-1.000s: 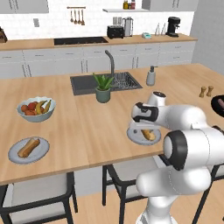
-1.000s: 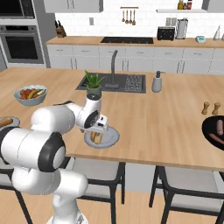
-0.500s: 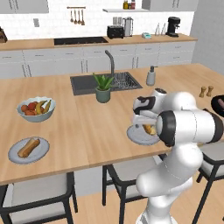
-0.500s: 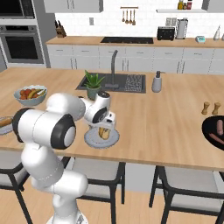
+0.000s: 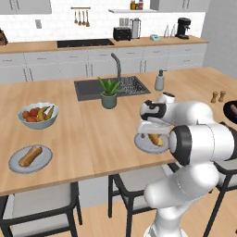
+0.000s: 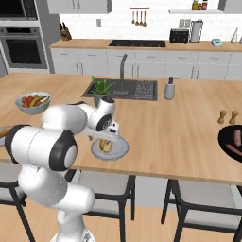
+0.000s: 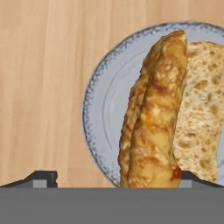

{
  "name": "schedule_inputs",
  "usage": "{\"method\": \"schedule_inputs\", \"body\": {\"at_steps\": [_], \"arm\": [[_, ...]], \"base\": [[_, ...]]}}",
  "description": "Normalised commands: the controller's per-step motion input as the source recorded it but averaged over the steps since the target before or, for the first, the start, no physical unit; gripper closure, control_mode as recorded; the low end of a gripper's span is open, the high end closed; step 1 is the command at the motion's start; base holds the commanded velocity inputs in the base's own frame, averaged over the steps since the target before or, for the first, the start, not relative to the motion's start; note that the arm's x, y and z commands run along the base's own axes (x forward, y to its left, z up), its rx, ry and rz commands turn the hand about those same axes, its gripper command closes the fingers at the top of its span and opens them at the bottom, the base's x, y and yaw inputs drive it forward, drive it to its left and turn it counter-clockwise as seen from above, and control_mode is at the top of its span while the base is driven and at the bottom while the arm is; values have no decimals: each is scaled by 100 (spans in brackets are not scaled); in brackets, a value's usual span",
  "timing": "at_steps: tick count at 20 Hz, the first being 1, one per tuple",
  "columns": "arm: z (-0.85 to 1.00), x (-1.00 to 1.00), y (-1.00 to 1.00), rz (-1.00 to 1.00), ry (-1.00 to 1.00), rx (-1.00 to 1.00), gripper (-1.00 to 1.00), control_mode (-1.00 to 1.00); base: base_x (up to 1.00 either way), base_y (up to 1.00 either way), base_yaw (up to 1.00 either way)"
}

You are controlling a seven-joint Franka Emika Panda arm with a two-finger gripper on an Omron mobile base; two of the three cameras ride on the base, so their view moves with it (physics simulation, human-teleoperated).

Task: Place one bun and one sausage from the bowl on each plate.

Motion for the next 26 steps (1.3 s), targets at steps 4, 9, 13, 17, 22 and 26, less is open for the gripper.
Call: {"method": "schedule_inputs", "body": {"at_steps": [4,9,13,17,22,26], "arm": [[-6,6,13,1,3,3,-100,-100],[-35,41,-28,0,0,4,-100,-100],[-35,46,-43,0,0,2,-100,-100],[-6,36,-45,0,0,0,-100,-100],[0,8,-40,0,0,0,-100,-100],[22,0,-28,0,-1,0,-100,-100]], "base": [[0,0,0],[0,0,0],[0,0,0],[0,0,0],[0,0,0],[0,0,0]]}}
